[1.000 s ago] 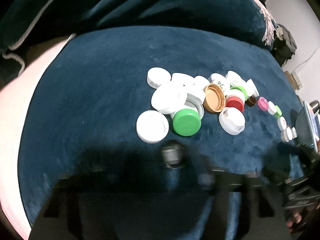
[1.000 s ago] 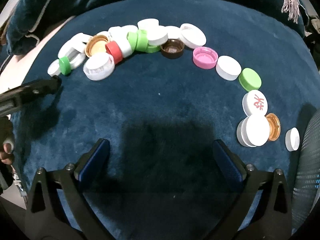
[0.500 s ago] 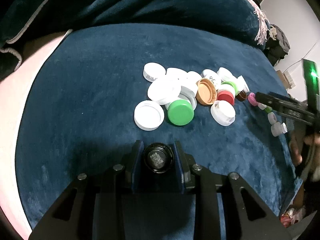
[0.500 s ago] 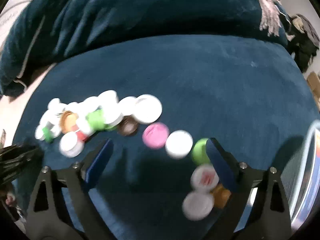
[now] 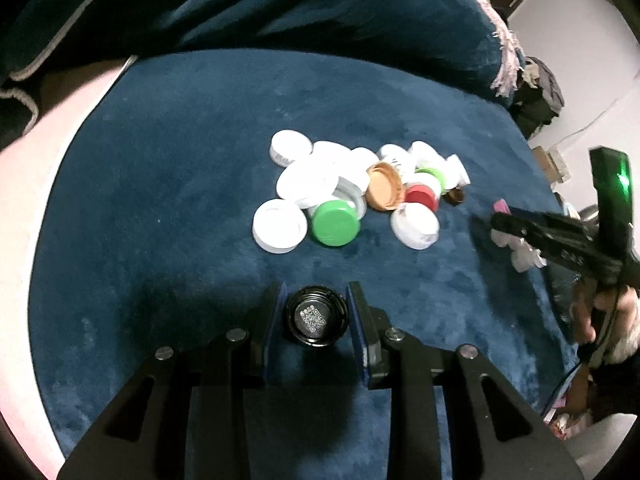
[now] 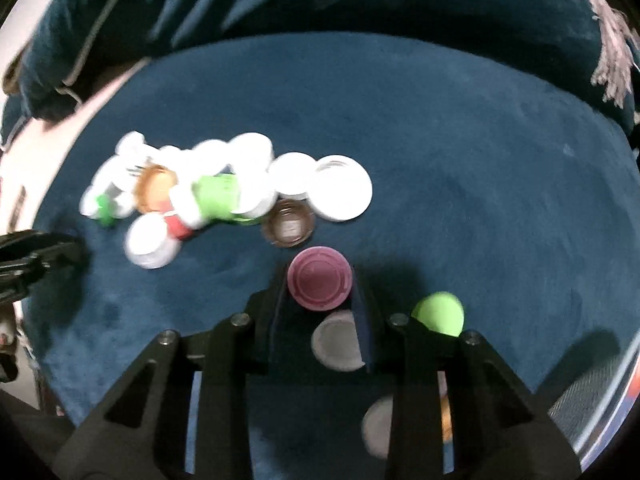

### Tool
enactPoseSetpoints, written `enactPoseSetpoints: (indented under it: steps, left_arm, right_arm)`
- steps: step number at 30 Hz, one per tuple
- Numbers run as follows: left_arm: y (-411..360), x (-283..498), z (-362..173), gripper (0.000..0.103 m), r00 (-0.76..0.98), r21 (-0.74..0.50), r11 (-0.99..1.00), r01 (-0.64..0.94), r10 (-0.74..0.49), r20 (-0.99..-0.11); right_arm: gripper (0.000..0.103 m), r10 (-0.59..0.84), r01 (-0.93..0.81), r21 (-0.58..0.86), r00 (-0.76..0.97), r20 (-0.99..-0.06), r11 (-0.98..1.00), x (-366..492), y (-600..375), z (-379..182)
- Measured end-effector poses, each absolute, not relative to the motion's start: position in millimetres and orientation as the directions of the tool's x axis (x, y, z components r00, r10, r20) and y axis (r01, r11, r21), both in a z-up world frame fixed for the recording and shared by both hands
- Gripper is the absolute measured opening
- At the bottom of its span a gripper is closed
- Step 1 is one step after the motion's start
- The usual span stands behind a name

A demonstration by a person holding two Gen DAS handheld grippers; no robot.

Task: Organize objects
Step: 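Carry the black cap over the basket and open the left tool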

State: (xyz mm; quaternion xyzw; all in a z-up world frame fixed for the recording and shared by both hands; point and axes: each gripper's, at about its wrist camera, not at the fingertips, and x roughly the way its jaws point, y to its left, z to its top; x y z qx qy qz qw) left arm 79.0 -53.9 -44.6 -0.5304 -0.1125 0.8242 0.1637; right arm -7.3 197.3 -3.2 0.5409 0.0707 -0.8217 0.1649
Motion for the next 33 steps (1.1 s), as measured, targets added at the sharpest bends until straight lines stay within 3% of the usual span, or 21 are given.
enactPoseSetpoints:
  steps: [8,18,26,33]
  left_arm:
    - [-15.3,98.5,28.4,0.031,-0.45,-0.206,-0.927,-0.313,0.336,-0.828]
    - [89.8,139.7,141.3,0.031,-0.55,-0.001,-0.836,-0.549,0.362,-0.752]
    - [226.0,174.6,178.8,0.031,-0.444,-0.019,-0.679,-0.734,0.5,-0.743]
    - [347.5,182.6,165.1,0.031,-0.253,-0.168,-0.568,-0.806,0.587,-0.769]
  right_arm:
    - [0.031,-0.272,0.262,0.166,-0.45,-0.85,-0.951,70.5,205.8,51.3]
    - [0.031,-0.247,0.12,0.218,-0.58,-0.776,-0.969,140.8,275.1,104.2]
    - [0.031,-0.154,-0.086,0.273,-0.652,-0.743,-0.958,211.3,370.9,121.7]
    - [0.031,-0.037,-0.318,0.335,-0.674,-0.738,-0.887,248.8,460.8,120.3]
